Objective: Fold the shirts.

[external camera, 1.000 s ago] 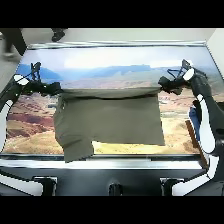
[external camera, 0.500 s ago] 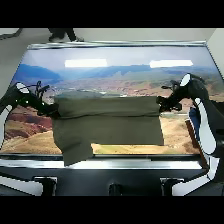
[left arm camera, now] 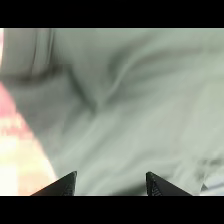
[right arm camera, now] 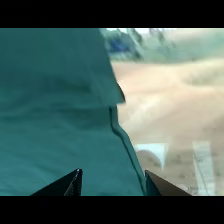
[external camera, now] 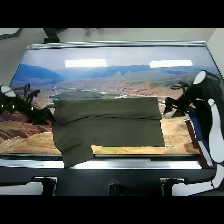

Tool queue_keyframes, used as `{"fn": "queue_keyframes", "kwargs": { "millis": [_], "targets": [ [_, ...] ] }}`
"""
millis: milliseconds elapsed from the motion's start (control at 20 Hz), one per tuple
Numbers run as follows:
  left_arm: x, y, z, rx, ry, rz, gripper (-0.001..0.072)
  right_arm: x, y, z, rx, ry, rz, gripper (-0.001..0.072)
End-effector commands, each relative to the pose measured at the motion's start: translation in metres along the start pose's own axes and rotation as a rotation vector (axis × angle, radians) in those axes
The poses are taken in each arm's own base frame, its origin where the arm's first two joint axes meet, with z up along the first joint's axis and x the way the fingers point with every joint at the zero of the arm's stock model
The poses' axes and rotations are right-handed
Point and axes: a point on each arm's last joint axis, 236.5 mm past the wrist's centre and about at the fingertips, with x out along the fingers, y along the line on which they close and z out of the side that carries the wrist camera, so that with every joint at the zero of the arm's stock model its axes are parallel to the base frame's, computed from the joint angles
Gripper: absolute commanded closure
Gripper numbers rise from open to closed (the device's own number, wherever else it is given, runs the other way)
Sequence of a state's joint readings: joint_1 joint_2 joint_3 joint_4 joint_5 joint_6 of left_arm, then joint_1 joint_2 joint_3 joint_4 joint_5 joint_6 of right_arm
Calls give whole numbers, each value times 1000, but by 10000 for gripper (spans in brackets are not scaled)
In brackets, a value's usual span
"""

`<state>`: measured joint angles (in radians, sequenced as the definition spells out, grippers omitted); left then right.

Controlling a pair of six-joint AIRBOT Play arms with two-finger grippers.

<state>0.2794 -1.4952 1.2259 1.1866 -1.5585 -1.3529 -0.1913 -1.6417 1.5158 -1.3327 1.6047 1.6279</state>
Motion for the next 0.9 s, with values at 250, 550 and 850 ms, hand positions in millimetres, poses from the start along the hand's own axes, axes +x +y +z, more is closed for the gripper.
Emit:
{"fn": "queue_keyframes", "kwargs": {
  "millis": [250,550,850],
  "targets": [
    [88,-11,-124,-95,16,-179,210,22,-18,-71,16,50,21,205],
    [91,-18,-122,-115,7,-212,404,39,-23,-92,15,114,20,205],
    [92,-15,-116,-127,-20,-199,672,91,-33,-131,59,222,28,97]
  ]
}}
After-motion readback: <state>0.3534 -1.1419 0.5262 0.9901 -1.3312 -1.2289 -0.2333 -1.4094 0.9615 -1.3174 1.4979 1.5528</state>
